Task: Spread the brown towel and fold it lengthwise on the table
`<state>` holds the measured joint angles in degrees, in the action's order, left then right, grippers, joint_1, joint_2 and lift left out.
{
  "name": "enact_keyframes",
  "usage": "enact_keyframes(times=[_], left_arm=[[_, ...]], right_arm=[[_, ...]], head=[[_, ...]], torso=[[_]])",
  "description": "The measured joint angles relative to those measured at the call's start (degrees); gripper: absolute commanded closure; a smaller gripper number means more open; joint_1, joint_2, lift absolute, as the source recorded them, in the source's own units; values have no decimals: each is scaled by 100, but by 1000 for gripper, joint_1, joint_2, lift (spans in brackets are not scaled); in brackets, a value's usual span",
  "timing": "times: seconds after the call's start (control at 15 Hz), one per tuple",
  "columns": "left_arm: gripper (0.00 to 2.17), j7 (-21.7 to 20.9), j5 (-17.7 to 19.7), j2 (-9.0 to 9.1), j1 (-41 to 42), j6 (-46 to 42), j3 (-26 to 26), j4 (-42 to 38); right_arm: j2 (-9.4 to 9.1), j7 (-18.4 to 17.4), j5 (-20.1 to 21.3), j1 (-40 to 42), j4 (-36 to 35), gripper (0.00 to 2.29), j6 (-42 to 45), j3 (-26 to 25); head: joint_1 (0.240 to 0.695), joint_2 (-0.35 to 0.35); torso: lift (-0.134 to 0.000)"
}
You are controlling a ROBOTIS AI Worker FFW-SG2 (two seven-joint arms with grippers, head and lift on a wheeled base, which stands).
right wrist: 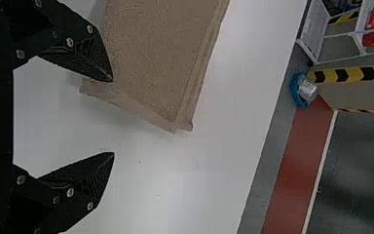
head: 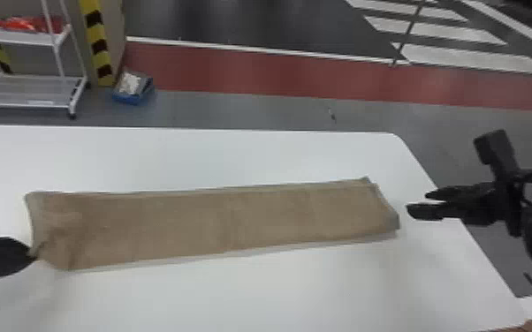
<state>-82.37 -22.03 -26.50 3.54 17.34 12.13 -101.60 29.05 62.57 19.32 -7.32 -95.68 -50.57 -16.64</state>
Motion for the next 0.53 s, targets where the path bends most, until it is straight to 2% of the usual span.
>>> enact_keyframes(times=[0.2, 0.33, 0.47, 0.53], left_arm=[[1352, -5, -111, 14, -19, -31, -39, 25], [1352, -7, -125, -4, -20, -32, -43, 26], [1352, -7, -126, -9, -19, -41, -45, 26], [1352, -7, -126, -11, -15, -46, -48, 26]], right_arm=[[-84, -9, 125, -134, -178, 421, -191, 238], [-170, -26, 526, -278, 29, 616, -132, 578], [-228, -21, 829, -348, 258, 1069, -5, 814], [-246, -19, 930, -362, 343, 1447, 60, 899]], head=[[695, -160], [695, -149], [695, -140], [695, -138]], torso=[[-124], [-124], [-124], [-124]])
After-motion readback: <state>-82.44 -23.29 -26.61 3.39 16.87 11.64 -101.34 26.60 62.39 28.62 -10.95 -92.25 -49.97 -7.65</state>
